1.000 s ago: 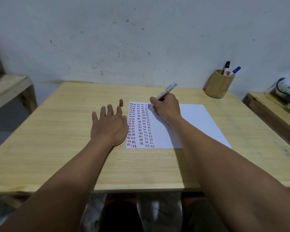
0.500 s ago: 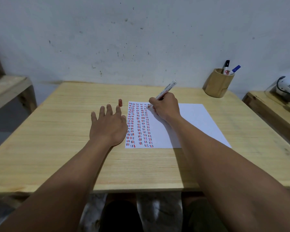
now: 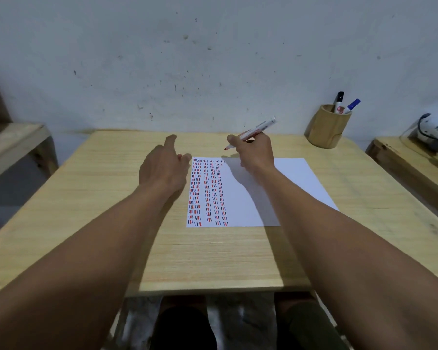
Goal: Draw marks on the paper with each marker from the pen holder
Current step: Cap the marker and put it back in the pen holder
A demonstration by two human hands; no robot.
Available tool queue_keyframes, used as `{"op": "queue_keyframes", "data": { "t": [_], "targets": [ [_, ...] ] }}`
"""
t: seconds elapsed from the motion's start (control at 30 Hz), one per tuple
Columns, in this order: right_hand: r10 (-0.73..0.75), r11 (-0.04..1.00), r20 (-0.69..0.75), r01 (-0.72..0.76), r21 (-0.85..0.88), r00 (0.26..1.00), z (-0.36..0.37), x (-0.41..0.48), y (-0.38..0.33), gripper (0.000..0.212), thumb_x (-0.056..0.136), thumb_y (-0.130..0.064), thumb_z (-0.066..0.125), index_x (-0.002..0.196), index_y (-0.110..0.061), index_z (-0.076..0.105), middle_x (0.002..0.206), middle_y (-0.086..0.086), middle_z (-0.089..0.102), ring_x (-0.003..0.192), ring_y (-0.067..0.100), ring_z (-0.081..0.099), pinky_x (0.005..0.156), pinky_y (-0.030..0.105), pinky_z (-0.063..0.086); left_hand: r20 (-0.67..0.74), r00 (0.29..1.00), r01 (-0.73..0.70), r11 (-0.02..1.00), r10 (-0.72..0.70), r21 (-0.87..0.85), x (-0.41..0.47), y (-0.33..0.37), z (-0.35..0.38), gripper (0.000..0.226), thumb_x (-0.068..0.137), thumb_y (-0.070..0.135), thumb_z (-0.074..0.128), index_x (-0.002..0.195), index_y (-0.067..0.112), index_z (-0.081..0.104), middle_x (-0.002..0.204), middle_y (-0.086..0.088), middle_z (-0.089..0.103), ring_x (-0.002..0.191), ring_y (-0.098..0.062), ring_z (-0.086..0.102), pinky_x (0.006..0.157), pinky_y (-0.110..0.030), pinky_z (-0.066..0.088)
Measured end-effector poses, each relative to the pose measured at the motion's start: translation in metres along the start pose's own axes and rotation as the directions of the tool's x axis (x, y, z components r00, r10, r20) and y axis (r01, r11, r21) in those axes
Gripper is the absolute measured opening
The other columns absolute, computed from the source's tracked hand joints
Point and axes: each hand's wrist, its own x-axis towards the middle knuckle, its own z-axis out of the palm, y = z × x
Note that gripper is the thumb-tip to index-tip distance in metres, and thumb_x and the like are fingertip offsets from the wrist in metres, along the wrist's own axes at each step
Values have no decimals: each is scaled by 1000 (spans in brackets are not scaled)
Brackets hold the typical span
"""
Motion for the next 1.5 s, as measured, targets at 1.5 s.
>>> {"op": "queue_keyframes", "data": {
  "t": [1.5],
  "targets": [
    [104,724,198,-211,656,975,-86,-16,-74,13,91,-15,76,88,-6,67,70,2,61,60,9,59,56,19,56,105,991,47,507,87,-861,2,140,-39,12,96,19,66,88,18,75,89,1,74,88,-14,62,86,-32,58]
  ]
}}
